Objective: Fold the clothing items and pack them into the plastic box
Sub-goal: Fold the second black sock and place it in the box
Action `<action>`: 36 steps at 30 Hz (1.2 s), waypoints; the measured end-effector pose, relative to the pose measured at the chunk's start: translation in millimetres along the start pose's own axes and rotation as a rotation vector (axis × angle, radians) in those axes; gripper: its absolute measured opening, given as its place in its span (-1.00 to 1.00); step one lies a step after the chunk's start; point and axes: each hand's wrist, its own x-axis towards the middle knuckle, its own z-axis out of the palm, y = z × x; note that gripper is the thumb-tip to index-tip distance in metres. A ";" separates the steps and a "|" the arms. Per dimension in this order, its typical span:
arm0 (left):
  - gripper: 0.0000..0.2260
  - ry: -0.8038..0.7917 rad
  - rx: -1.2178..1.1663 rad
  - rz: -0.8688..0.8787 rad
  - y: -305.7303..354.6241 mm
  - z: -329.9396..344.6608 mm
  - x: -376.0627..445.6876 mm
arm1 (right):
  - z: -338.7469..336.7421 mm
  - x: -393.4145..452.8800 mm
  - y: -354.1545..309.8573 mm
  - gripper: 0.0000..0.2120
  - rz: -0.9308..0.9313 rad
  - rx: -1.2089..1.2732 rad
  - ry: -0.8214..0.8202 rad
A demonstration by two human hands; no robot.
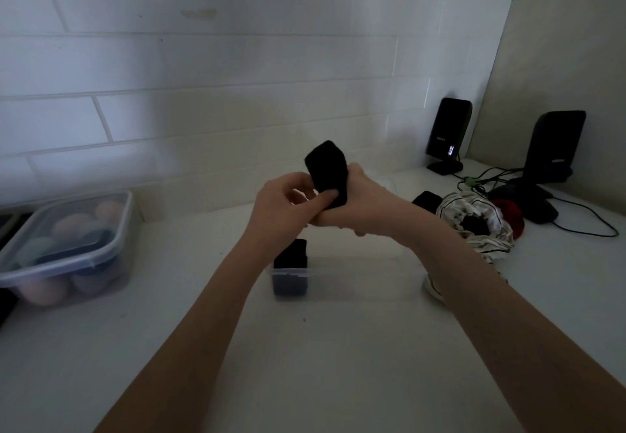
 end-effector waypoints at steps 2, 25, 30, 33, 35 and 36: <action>-0.98 0.002 -0.059 -0.024 0.4 -2.7 0.5 | -2.3 -4.0 -2.9 -0.44 -0.027 0.063 -0.043; -0.89 -0.093 0.018 0.078 0.1 -6.7 2.3 | -15.7 -6.6 1.2 -0.78 -0.094 0.436 0.061; -0.81 0.072 0.016 0.075 -6.3 -5.3 3.9 | -17.6 -6.4 3.4 -0.79 -0.151 0.510 0.075; -0.72 0.117 -0.070 -0.038 -4.3 -9.5 4.2 | -19.1 -5.8 3.1 -0.77 -0.200 0.586 0.095; -0.62 0.042 -0.223 -0.148 0.8 -10.7 2.2 | -18.9 -4.7 3.3 -0.72 -0.230 0.601 0.077; -0.54 -0.003 -0.306 -0.216 4.0 -10.8 1.5 | -18.2 -4.7 3.2 -0.70 -0.249 0.573 0.069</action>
